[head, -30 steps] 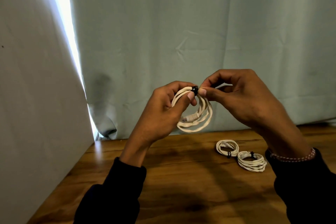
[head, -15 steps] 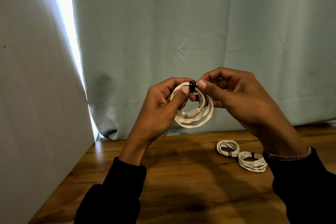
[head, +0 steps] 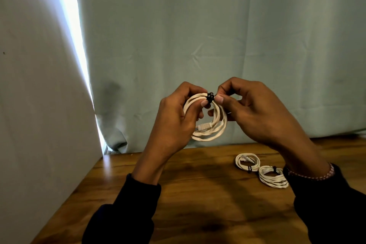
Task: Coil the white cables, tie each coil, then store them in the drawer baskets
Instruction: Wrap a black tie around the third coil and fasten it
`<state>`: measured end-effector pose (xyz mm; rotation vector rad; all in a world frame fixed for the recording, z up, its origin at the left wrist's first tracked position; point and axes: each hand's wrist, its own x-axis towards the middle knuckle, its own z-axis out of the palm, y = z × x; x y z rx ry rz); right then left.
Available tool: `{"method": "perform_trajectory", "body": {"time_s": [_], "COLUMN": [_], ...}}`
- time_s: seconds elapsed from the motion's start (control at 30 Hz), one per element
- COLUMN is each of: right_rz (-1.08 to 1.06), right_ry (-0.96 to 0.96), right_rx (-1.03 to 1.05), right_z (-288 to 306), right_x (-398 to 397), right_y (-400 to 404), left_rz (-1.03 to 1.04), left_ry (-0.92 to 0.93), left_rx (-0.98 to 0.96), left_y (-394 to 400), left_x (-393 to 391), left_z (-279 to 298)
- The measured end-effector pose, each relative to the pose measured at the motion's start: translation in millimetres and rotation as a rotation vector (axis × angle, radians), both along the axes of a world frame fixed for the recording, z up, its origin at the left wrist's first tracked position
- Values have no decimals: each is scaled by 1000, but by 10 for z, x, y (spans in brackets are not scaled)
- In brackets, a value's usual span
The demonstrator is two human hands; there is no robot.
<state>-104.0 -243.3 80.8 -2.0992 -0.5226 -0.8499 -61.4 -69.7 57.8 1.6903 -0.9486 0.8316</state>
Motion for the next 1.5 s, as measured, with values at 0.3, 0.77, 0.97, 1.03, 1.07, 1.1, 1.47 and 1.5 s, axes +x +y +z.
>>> {"method": "perform_trajectory", "body": {"time_s": [0.3,0.77,0.97,1.03,1.07,1.1,1.47,1.5], "right_rz": [-68,97,134,111,96,82,17,15], "right_ry": [-7,28,98,81,71,64,48,43], "right_rx": [104,226,245,237,238,241,285,289], "right_z": [-61,22,30,20,14,8,-25,-28], "right_x": [63,-19,-10,1,11,22,101,107], "right_y": [98,37,23,33,44,56,83,88], "left_rz": [92,18,301,383,415,439,426,403], "left_ry": [-80,-12,-264,-315,-330,-339,-288,-269], "left_rx": [25,-54,-104,-67,-52,-39,3,4], "left_y": [-51,-27,-8,-1,-2,-4,-79,-71], "left_x": [12,17,33,46,52,56,0,-6], "left_z": [-33,-17,7,6,1,-5,-9,-3]}}
